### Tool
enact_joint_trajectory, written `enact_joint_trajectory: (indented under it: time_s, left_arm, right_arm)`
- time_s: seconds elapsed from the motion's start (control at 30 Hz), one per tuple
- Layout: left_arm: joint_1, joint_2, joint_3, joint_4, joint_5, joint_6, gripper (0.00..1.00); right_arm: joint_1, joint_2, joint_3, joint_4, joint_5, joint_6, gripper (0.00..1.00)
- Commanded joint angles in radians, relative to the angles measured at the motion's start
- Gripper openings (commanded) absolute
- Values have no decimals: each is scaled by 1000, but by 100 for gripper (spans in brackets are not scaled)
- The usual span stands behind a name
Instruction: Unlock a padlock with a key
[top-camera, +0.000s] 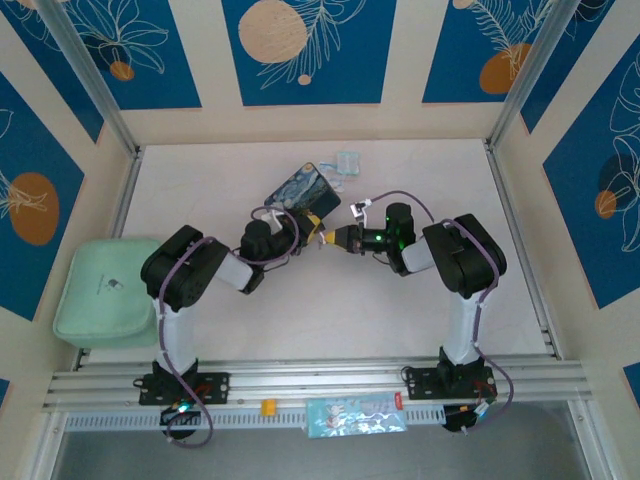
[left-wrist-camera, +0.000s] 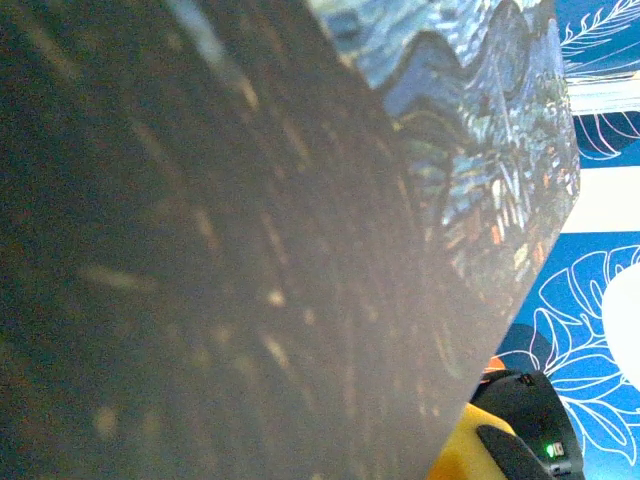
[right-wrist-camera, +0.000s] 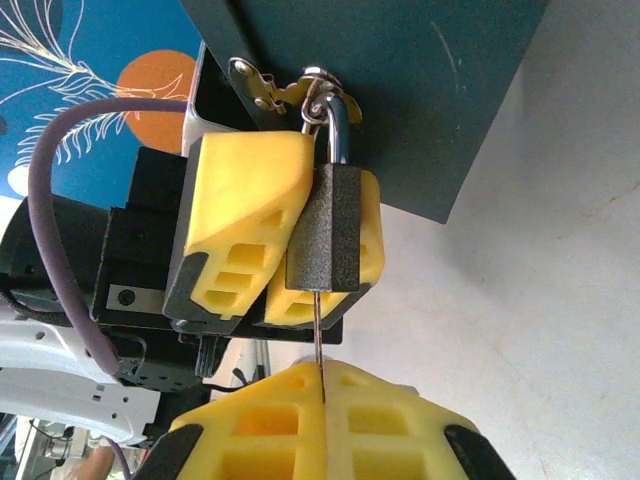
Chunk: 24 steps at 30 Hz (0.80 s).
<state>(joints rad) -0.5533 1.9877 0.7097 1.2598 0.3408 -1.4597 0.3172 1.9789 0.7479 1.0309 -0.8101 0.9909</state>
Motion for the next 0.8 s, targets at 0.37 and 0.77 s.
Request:
enact_joint_trajectory:
  time_s: [0.37,0.77]
  left_arm:
    - [-8,-21,-46,98,48,-21,0]
    - [-9,-57,-32,-1,-149,45,0]
  right_arm:
    - [32,-62,38,-115,114,-27,0]
    - [53,-95,-76,-86,230,58,0]
